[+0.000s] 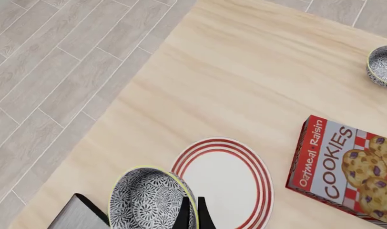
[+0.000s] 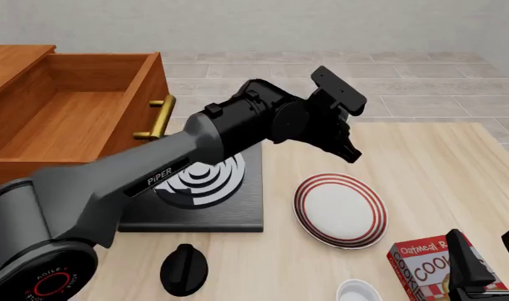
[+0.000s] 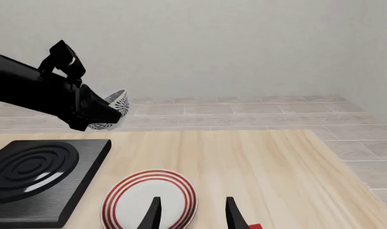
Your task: Pick the akita bowl in the top layer of the wooden cabinet and place it on the plate.
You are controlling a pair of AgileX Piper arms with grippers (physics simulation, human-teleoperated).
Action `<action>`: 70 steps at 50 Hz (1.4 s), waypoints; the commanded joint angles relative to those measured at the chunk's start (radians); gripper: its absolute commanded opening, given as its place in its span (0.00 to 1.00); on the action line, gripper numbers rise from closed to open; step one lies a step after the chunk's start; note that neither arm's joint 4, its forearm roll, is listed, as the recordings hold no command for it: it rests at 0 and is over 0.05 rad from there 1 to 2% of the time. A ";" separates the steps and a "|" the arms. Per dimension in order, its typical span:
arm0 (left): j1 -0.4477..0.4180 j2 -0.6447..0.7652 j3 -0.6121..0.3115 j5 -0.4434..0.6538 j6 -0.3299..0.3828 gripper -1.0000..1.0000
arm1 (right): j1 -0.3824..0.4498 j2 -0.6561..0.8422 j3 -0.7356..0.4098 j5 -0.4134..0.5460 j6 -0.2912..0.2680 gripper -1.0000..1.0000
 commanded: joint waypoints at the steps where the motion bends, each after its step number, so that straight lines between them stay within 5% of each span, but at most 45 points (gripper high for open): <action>1: -0.008 0.039 -0.018 -0.013 -0.006 0.00 | -0.001 0.000 0.000 0.000 -0.001 1.00; 70: -0.007 0.306 -0.125 -0.013 -0.004 0.00 | -0.014 0.001 0.002 -0.006 0.015 1.00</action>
